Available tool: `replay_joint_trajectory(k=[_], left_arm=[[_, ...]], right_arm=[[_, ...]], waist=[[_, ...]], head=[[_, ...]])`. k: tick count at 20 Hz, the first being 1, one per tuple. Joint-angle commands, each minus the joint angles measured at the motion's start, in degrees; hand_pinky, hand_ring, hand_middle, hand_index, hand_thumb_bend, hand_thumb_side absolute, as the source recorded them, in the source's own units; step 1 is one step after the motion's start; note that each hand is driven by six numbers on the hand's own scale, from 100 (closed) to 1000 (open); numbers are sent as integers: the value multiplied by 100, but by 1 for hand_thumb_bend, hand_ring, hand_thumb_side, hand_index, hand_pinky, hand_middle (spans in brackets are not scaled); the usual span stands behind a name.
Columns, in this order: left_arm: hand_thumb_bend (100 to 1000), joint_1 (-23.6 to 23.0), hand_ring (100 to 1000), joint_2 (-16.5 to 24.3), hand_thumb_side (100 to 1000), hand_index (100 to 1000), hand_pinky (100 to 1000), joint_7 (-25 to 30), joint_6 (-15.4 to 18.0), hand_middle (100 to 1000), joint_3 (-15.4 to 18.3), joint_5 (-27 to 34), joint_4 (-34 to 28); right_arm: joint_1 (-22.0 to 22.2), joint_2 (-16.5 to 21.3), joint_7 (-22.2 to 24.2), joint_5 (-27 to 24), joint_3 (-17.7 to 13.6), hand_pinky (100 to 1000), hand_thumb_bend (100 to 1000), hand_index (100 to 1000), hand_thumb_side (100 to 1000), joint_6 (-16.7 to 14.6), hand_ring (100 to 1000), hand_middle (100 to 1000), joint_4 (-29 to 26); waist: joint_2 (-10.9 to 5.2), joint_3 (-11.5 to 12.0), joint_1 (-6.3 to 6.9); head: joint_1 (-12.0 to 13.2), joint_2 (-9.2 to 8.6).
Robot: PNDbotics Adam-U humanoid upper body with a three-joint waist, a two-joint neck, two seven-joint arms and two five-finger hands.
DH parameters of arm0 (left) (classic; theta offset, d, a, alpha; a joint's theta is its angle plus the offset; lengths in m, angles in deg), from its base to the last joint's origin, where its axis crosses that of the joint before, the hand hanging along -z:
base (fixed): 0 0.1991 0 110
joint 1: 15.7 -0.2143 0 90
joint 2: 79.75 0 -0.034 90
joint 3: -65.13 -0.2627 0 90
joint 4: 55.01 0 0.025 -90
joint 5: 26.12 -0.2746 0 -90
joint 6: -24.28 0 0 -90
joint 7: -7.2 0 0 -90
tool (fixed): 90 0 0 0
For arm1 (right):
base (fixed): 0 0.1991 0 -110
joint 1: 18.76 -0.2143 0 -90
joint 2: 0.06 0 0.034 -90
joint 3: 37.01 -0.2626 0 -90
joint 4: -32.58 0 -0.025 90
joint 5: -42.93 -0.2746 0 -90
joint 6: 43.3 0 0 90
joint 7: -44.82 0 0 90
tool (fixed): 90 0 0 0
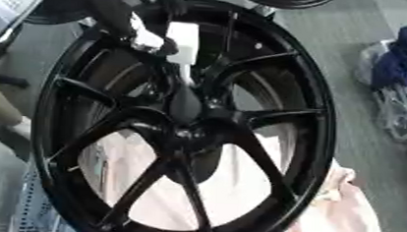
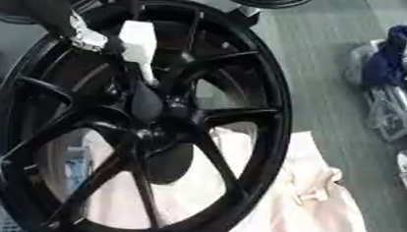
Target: Pull the pin out of the wheel hub.
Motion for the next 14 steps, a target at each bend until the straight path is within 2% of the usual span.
replay_joint_trajectory(k=[1,14], left_arm=[[378,102,899,34,501,871,883,10,-18,800,52,84,-12],[369,37,883,-70,505,864,868,58,53,799,38,160,113]], right_arm=[[-54,68,-6,-47,-25,642,100,685,456,6,794,709,-104],[-104,18,-7,-61,-14,642,100,684,466,8,794,708,-104]], waist=[[-97,-24,-35],[-28,-114,-41]], head=[[40,-99],[118,-172]])
